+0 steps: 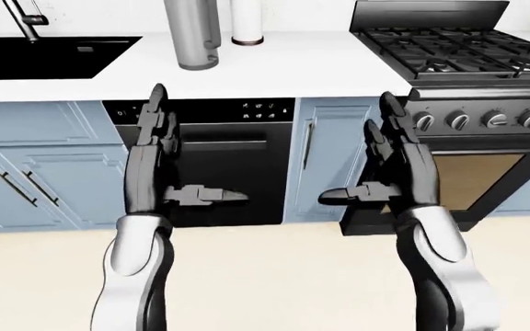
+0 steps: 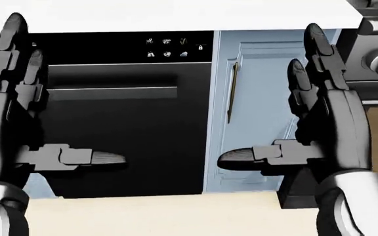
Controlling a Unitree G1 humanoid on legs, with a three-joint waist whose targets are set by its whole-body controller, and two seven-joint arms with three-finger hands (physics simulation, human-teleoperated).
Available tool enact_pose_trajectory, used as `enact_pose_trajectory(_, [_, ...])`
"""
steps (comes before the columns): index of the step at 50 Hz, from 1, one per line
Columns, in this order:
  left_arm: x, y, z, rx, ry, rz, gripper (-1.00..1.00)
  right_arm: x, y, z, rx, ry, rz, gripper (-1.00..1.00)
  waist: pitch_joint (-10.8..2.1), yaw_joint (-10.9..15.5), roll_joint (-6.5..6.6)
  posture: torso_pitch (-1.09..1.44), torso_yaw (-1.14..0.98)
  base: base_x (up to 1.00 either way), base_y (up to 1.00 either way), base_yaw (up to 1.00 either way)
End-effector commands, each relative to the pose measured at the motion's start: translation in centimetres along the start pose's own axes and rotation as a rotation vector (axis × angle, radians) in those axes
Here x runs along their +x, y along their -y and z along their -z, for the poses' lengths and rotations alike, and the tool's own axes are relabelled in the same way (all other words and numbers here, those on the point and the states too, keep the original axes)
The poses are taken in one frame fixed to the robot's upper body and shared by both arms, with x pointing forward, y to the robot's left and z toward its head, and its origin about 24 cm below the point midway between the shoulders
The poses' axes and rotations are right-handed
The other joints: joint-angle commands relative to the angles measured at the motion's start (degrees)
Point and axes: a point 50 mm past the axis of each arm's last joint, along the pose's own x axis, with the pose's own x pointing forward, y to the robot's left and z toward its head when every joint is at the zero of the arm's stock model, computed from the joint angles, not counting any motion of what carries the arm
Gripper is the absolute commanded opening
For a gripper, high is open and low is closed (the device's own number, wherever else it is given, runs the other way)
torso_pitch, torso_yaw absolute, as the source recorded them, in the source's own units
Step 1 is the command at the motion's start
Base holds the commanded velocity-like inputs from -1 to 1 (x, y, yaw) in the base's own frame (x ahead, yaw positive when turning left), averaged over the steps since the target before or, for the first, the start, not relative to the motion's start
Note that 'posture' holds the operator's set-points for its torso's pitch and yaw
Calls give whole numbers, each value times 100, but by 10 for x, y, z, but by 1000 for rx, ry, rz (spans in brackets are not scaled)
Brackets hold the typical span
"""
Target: Close the lid of the electric kettle.
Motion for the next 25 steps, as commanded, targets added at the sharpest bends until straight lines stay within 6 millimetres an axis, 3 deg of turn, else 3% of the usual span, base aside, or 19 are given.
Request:
enact_pose_trajectory(1, [6,2,-23,21,32,14,100,12,-3,-25,-14,27,15,100,-78,10,13,0,0,0,0,0])
enact_pose_trajectory(5, [17,1,-54,37,73,-21,100,33,-14,-70,13,90,-49,100,-27,2,25,0,0,0,0,0])
enact_pose_trajectory(9, [26,8,-102,48,141,-12,100,49,-20,-118,-16,179,-62,100,58,-2,41,0,0,0,0,0])
enact_pose_trajectory(16, [40,5,-143,20,202,-19,100,61,-30,-147,-30,211,-112,100,201,5,17,0,0,0,0,0])
enact_pose_trajectory(19, [42,7,-146,19,205,1,100,68,-30,-156,-6,214,-123,100,227,1,23,0,0,0,0,0])
enact_pose_trajectory(25, [48,2,-152,24,197,4,100,82,-8,-176,56,191,-67,100,244,3,19,0,0,0,0,0])
